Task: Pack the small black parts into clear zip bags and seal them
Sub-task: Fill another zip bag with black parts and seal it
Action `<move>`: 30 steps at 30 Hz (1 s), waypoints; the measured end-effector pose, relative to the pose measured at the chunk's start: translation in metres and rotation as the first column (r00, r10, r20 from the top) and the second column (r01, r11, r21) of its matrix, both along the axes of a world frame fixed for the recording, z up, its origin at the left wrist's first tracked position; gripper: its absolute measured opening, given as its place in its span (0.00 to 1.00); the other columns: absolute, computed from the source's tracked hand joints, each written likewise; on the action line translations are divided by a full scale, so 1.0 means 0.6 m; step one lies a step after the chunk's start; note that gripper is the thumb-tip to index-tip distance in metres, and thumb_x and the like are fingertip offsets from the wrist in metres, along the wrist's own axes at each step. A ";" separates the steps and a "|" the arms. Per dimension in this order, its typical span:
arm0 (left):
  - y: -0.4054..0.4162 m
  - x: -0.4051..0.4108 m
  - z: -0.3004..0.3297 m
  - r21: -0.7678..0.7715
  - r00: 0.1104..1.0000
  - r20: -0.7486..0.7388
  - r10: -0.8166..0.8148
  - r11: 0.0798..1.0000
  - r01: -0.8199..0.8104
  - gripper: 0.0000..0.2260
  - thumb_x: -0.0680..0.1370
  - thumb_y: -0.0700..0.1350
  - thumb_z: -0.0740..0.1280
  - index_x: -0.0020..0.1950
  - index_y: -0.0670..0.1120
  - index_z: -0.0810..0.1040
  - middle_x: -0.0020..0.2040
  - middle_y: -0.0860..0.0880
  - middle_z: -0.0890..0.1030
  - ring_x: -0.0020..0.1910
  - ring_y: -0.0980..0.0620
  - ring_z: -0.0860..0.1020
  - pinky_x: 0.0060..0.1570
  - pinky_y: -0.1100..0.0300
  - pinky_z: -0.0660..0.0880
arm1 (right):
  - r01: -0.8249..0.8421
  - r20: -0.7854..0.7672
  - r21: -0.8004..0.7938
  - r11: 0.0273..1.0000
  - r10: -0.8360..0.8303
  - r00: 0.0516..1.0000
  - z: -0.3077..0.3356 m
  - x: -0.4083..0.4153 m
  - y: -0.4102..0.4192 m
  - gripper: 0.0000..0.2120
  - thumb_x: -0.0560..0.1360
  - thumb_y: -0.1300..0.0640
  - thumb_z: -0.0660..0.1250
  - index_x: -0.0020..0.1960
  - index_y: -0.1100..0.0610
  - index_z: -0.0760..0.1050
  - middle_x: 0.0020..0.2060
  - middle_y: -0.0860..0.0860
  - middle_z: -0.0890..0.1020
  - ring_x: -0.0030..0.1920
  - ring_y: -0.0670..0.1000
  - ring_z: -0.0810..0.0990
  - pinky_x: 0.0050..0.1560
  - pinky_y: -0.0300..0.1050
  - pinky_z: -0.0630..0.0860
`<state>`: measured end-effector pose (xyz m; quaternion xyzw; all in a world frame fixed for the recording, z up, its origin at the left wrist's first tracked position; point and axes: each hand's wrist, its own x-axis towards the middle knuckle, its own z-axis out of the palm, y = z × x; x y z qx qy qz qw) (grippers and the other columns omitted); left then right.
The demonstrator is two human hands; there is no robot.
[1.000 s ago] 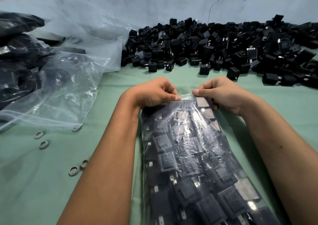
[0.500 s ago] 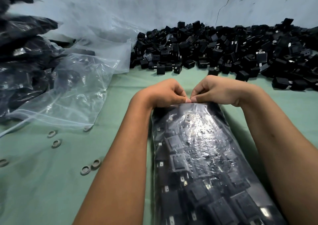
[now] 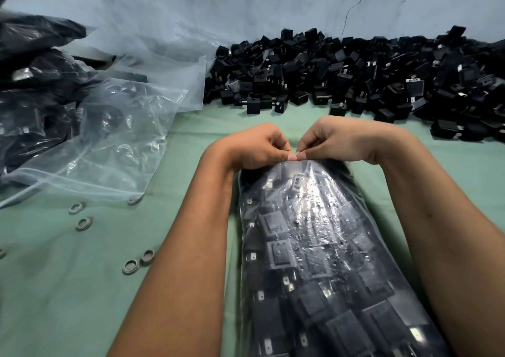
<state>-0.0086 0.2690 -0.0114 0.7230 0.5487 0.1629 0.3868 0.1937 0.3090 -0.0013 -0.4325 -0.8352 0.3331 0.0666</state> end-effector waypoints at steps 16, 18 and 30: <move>0.000 -0.004 -0.001 0.016 1.000 0.012 -0.003 1.000 0.003 0.09 0.80 0.44 0.73 0.46 0.38 0.84 0.34 0.48 0.78 0.31 0.56 0.71 0.36 0.61 0.68 | -0.010 -0.098 0.000 1.000 0.010 0.995 -0.012 -0.002 -0.007 0.12 0.79 0.55 0.73 0.36 0.53 0.84 0.22 0.43 0.74 0.23 0.40 0.68 0.26 0.29 0.64; -0.001 -0.004 0.000 0.016 1.000 -0.001 0.001 1.000 -0.001 0.10 0.79 0.45 0.73 0.47 0.37 0.84 0.36 0.46 0.78 0.34 0.53 0.71 0.40 0.59 0.68 | -0.004 -0.102 -0.025 1.000 0.001 0.995 -0.013 0.000 -0.003 0.11 0.78 0.54 0.73 0.38 0.54 0.85 0.22 0.43 0.74 0.23 0.40 0.68 0.26 0.30 0.64; -0.004 -0.017 0.012 0.002 0.996 -0.089 0.021 1.000 -0.021 0.10 0.80 0.46 0.73 0.50 0.39 0.86 0.48 0.36 0.85 0.40 0.50 0.78 0.53 0.44 0.80 | 0.038 -0.171 -0.067 0.997 -0.049 0.984 -0.019 0.008 0.001 0.09 0.77 0.55 0.75 0.38 0.53 0.86 0.23 0.43 0.77 0.23 0.39 0.71 0.25 0.29 0.66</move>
